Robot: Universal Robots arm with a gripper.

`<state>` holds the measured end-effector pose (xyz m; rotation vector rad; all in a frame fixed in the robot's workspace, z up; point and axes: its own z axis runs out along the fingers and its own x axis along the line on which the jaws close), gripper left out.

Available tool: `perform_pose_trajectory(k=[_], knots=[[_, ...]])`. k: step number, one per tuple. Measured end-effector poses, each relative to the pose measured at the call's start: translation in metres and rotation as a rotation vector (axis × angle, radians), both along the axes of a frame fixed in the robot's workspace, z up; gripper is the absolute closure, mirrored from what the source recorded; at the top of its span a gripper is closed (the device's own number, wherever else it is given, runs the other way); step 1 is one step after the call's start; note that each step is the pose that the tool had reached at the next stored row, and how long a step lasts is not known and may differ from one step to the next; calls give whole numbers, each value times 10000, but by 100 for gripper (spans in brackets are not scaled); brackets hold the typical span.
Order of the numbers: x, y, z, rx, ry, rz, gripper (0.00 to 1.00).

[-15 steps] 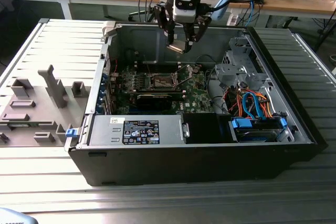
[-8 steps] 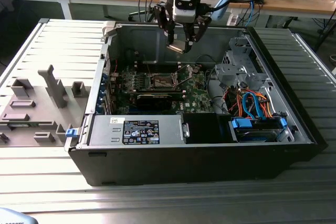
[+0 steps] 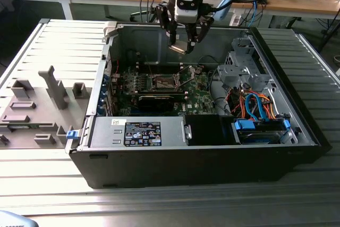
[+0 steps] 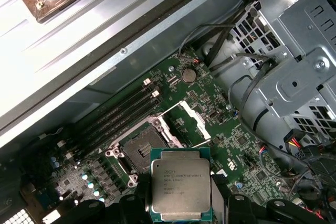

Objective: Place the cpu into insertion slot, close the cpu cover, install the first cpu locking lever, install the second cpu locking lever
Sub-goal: 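Place the cpu into insertion slot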

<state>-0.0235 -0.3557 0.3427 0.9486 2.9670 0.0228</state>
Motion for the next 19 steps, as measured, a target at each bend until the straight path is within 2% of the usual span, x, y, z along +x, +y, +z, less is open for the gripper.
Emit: perform_pose_trajectory(k=[19], knots=[[0, 0, 0, 0, 0, -129, 45]])
